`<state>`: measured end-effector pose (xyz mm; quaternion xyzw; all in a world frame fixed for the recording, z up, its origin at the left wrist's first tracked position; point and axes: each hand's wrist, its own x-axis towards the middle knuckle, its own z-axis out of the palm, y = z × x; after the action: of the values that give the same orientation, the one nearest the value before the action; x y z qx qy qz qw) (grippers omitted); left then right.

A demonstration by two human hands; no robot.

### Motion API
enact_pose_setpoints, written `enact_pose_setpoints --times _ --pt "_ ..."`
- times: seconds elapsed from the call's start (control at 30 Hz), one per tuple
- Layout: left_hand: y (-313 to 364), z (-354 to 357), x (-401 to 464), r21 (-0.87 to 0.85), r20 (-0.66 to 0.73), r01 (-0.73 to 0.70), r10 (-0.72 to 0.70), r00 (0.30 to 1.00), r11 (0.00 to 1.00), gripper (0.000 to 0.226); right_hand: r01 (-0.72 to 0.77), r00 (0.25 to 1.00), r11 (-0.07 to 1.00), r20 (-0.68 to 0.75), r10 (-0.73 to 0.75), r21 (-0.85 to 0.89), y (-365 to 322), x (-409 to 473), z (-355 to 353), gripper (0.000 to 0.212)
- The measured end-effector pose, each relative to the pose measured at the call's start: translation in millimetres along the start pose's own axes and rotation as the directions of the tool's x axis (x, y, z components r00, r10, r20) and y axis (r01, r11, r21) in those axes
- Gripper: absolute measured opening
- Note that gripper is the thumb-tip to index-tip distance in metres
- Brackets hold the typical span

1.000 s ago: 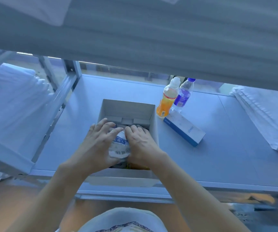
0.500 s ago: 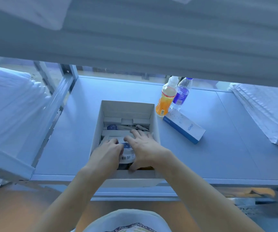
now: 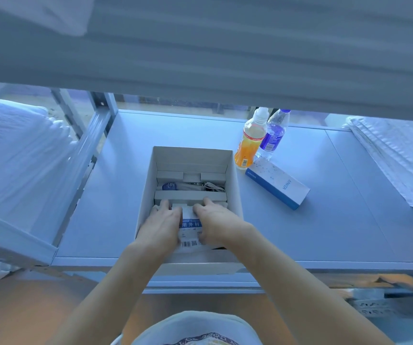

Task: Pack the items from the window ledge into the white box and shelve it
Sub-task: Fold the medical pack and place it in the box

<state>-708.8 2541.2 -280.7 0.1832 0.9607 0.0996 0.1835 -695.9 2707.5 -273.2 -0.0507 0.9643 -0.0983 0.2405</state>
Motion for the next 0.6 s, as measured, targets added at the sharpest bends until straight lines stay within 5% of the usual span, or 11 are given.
enact_pose_setpoints --times 0.37,0.6 --pt "4 2 3 0.055 -0.072 0.03 -0.026 0.997 0.998 0.04 -0.136 0.99 0.99 -0.045 0.134 -0.032 1 4 8 0.074" --pt "2 1 4 0.082 -0.008 0.071 -0.071 0.997 0.994 0.023 -0.152 0.986 0.988 -0.076 0.149 -0.036 2 5 12 0.069"
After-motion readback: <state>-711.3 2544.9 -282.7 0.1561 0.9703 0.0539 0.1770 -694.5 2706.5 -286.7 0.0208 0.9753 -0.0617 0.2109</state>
